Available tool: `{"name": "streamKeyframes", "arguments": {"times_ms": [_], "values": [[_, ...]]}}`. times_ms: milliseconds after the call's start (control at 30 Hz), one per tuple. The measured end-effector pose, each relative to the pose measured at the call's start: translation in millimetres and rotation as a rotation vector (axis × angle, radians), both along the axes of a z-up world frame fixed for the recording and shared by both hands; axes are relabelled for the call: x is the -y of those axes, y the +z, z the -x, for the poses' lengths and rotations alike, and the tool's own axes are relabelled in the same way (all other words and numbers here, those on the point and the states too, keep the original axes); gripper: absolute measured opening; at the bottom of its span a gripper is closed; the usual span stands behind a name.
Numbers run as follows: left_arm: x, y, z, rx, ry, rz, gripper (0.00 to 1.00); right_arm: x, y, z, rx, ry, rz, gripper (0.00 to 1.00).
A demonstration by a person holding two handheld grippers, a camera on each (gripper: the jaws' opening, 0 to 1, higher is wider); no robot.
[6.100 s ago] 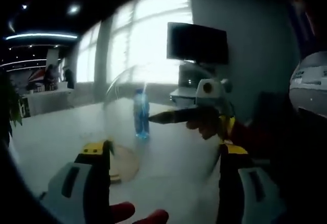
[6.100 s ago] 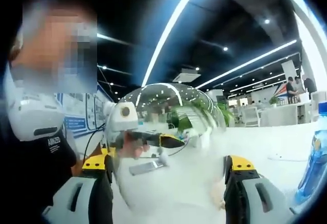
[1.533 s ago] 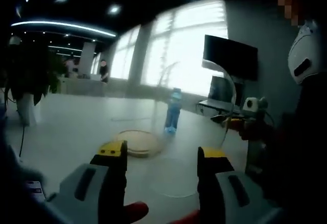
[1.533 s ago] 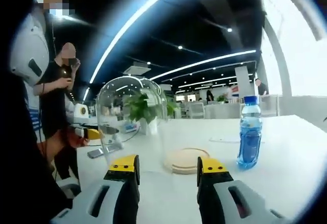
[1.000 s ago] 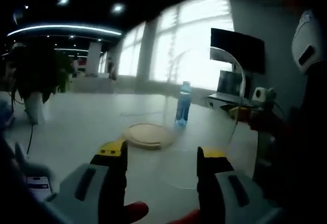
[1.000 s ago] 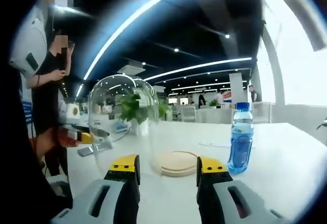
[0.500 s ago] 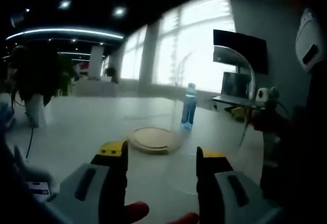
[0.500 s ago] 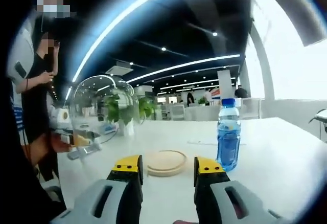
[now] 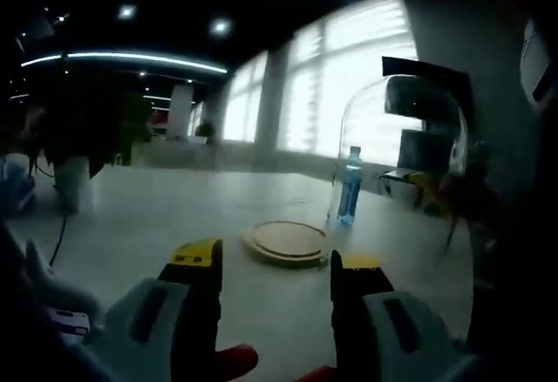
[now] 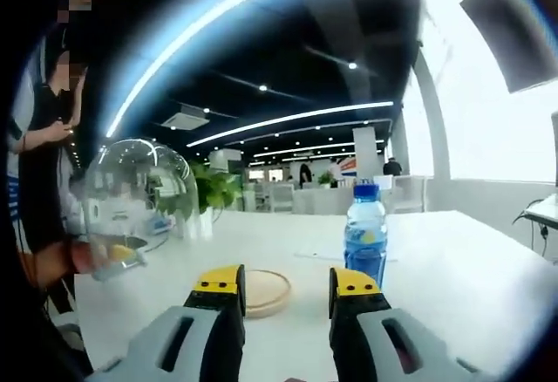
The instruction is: Open the cover put in the Mizone put the cover back on
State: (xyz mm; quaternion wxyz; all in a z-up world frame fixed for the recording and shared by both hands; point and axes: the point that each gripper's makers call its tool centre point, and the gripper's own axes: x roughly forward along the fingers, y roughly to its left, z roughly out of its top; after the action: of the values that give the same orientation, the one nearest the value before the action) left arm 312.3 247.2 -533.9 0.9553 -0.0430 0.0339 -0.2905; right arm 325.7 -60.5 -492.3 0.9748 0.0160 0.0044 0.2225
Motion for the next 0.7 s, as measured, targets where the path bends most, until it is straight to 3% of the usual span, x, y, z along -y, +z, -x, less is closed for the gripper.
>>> {"name": "streamKeyframes", "arguments": {"times_ms": [167,300,400,600,700], "values": [[-3,-5.2,-7.0,-0.007,0.004,0.032,0.42,3,6.2,-7,0.016,-0.02,0.02,0.31],[-4,-18.5,-11.4,-0.015,0.024,0.009,0.42,11,14.2,-17,0.018,-0.054,0.002,0.31],[-1,-18.9,-10.2,-0.01,0.008,0.011,0.42,14,19.3,-24,0.015,-0.059,0.007,0.3],[2,-25.6,-12.3,0.007,-0.011,-0.065,0.42,23,22.9,-46,-0.01,-0.094,0.004,0.3],[0,-29.1,-14.8,-0.005,-0.012,-0.003,0.42,29,26.0,-58,0.001,-0.126,0.035,0.3]]}}
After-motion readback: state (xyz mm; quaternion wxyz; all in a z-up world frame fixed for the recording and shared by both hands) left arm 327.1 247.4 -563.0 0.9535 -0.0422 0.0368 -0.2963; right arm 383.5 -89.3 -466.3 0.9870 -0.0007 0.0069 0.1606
